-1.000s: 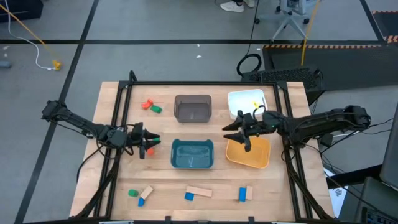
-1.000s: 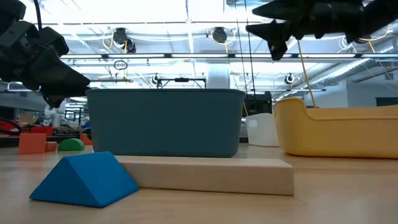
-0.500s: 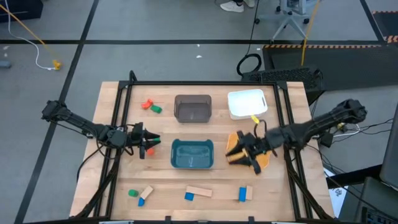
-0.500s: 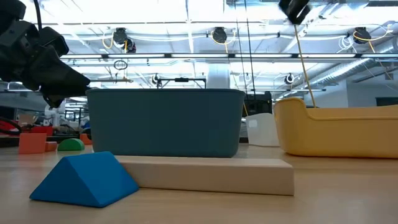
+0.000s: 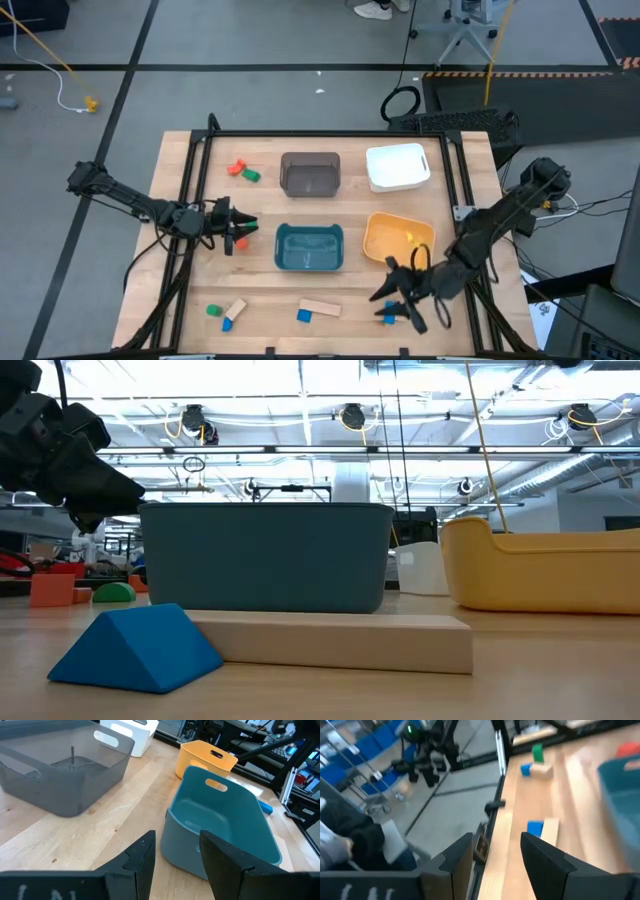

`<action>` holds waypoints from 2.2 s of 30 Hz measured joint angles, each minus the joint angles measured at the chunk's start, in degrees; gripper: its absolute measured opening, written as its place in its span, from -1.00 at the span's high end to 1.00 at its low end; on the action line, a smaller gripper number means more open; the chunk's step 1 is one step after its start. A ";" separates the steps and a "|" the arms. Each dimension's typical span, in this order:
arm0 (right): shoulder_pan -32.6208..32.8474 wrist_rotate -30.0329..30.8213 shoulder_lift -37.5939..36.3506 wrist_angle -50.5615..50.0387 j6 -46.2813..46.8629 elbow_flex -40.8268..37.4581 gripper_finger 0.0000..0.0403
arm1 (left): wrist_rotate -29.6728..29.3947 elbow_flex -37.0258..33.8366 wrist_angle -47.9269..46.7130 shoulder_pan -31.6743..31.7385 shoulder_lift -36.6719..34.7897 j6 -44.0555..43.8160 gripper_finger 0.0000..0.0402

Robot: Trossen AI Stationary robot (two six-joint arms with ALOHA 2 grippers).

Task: Sort & place blocks by color
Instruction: Put the right brown block into the white bin

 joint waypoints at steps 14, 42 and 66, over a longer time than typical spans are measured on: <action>4.97 -5.30 10.08 -14.62 42.50 2.09 0.22 | 0.00 0.00 0.00 0.00 -0.02 0.01 0.23; 11.40 -6.65 12.94 -33.85 97.48 2.02 0.22 | -0.01 0.00 0.02 0.00 -0.02 0.00 0.23; 5.01 -2.89 17.83 -55.21 63.38 12.10 -0.17 | -0.02 0.00 0.02 0.00 0.01 0.00 0.23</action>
